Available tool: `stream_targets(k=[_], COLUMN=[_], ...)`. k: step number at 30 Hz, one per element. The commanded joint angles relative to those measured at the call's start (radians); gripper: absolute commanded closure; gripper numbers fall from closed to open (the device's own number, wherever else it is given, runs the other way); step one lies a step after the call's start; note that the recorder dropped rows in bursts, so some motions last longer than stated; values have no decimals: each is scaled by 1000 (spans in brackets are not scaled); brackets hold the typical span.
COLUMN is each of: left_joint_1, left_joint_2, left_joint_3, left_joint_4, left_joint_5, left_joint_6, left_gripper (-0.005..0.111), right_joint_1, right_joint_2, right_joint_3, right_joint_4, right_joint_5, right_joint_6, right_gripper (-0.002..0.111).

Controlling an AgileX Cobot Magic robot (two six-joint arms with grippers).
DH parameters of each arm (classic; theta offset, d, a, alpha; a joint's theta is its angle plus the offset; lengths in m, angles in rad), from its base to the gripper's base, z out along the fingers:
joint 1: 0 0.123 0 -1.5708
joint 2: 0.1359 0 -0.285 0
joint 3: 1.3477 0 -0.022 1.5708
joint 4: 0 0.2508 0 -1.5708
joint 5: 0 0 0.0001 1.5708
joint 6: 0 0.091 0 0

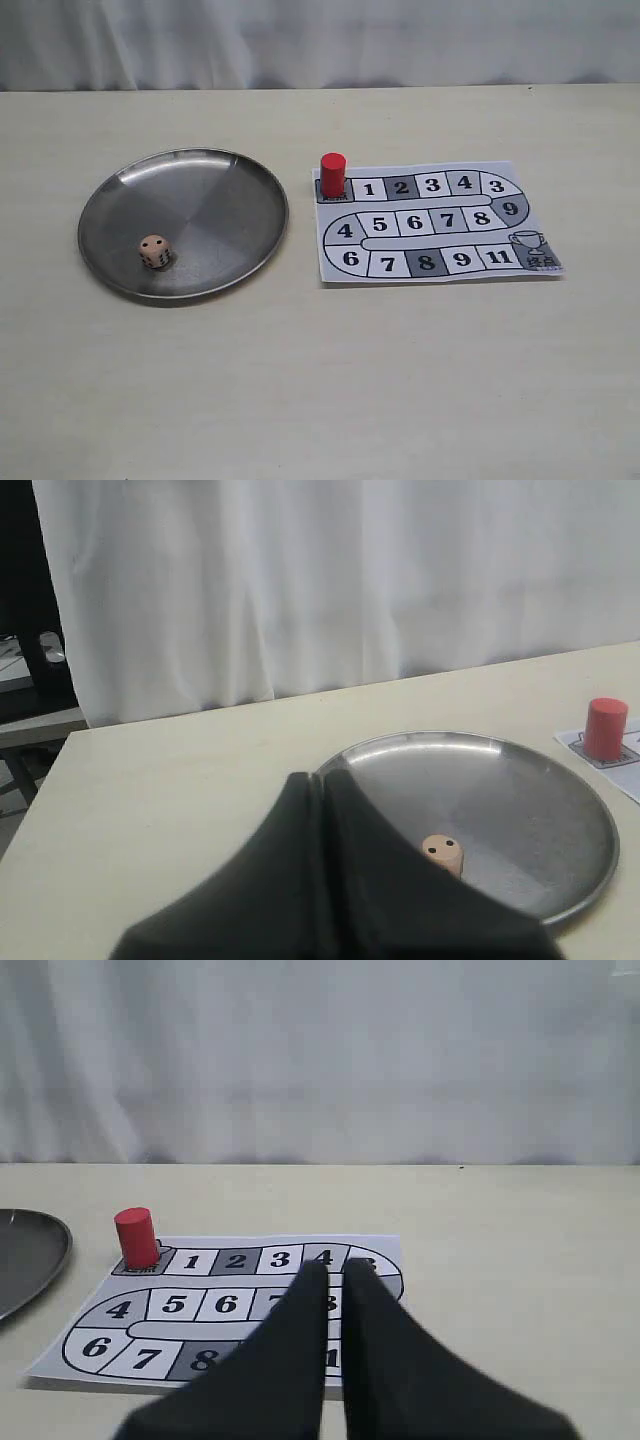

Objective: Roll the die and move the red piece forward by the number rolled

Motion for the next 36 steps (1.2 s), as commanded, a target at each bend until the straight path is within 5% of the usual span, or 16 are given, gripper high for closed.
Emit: stream_targets(k=[1,31,36], left_joint_1=[-8,-8,-8], left_joint_2=[-3,-3,-3], left_joint_3=[2,2,2], left_joint_4=[0,0,0], left_joint_5=[-9,-9,-9], left_joint_6=[-1,-1,-1], left_gripper=[107,107,107], right_joint_1=[-6,-6,-6], right_joint_2=[-6,-6,-6], right_joint_3=[3,3,3], right_joint_4=[0,0,0], right_joint_5=[4,-1,-172], right_joint_6=[-9,-9,15], right_gripper=[104,104,104])
